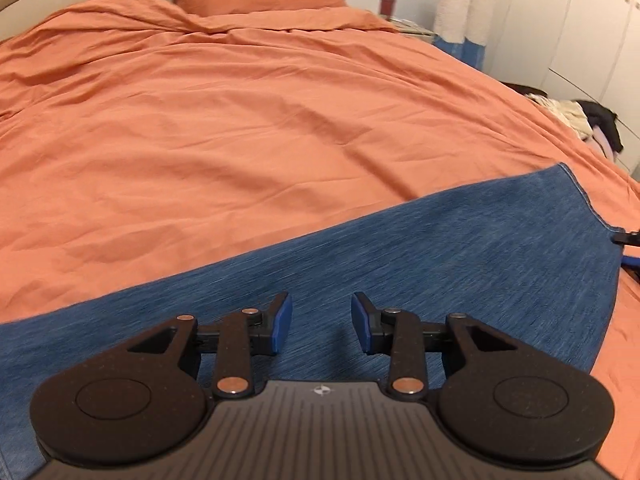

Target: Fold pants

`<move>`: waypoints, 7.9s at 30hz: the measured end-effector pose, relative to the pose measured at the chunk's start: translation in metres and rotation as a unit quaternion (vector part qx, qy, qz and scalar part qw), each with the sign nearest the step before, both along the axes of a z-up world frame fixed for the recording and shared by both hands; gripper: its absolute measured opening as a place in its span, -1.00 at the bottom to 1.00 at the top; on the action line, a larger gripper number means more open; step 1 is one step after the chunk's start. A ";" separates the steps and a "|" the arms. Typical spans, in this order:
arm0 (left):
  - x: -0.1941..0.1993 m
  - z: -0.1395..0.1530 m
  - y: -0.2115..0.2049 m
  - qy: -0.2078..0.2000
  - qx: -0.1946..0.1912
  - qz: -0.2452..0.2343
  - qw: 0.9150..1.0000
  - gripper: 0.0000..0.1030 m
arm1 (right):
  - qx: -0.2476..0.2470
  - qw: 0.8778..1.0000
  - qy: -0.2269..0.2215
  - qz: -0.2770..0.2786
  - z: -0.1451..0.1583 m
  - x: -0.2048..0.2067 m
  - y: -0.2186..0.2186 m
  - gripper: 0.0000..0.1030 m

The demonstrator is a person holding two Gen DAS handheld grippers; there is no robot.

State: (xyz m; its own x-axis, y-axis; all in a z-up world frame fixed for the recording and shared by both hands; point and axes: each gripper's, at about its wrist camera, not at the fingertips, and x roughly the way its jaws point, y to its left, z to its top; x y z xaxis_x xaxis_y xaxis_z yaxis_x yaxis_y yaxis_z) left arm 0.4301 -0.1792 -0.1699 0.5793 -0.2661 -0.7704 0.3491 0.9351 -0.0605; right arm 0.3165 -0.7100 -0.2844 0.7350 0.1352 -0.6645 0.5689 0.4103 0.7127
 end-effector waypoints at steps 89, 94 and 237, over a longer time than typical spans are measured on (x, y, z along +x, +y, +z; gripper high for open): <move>-0.087 0.011 0.183 0.101 -0.225 0.127 0.961 -0.01 | -0.351 0.844 -0.048 0.401 0.110 -0.032 0.464 -0.68; -0.048 -0.008 0.160 0.111 -0.225 0.125 0.960 0.19 | -0.345 0.850 -0.051 0.396 0.101 -0.014 0.442 -0.68; -0.178 0.093 0.362 -0.002 -0.117 0.375 0.920 0.01 | -0.449 0.704 -0.070 0.546 0.143 -0.012 0.540 -0.29</move>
State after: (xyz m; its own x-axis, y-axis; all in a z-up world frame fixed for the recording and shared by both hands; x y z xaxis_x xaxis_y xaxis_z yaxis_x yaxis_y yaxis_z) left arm 0.2518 0.1824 -0.0769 0.6702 0.0517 -0.7404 -0.3880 0.8748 -0.2901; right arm 0.3042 -0.1696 -0.1417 0.5856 0.2413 -0.7738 -0.4847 0.8694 -0.0957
